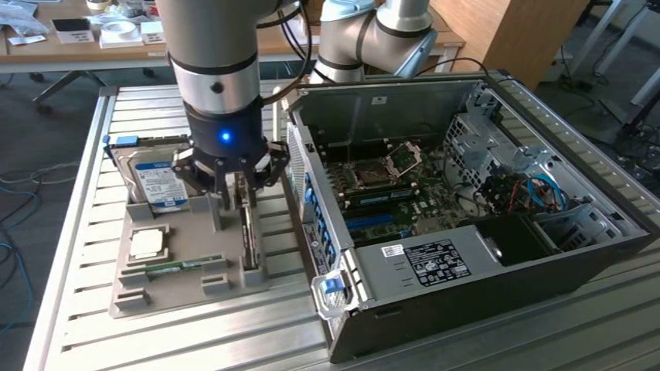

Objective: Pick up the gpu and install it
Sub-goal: 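Pick up the gpu and move the gpu toward the slot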

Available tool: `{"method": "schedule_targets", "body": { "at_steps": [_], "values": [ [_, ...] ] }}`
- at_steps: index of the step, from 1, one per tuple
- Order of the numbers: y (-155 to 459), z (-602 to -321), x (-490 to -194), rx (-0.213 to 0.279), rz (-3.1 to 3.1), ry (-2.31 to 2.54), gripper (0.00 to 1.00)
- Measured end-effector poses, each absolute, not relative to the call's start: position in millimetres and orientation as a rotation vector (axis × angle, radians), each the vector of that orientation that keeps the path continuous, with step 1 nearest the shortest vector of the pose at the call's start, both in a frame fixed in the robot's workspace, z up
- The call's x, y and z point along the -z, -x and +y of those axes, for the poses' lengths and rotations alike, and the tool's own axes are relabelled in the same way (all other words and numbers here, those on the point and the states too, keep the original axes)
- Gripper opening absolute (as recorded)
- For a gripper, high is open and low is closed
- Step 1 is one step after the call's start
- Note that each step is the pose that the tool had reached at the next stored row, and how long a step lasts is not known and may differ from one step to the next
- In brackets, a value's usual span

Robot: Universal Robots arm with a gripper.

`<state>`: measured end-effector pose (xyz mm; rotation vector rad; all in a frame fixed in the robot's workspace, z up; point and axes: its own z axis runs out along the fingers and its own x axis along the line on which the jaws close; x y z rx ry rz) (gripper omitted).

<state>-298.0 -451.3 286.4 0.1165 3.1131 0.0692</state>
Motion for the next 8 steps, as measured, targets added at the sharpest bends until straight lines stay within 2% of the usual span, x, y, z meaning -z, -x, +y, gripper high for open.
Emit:
{"method": "schedule_targets", "body": {
  "at_steps": [8],
  "values": [
    [297.4, -451.2, -279.4, -0.069, 3.113, -0.117, 0.41]
  ]
}}
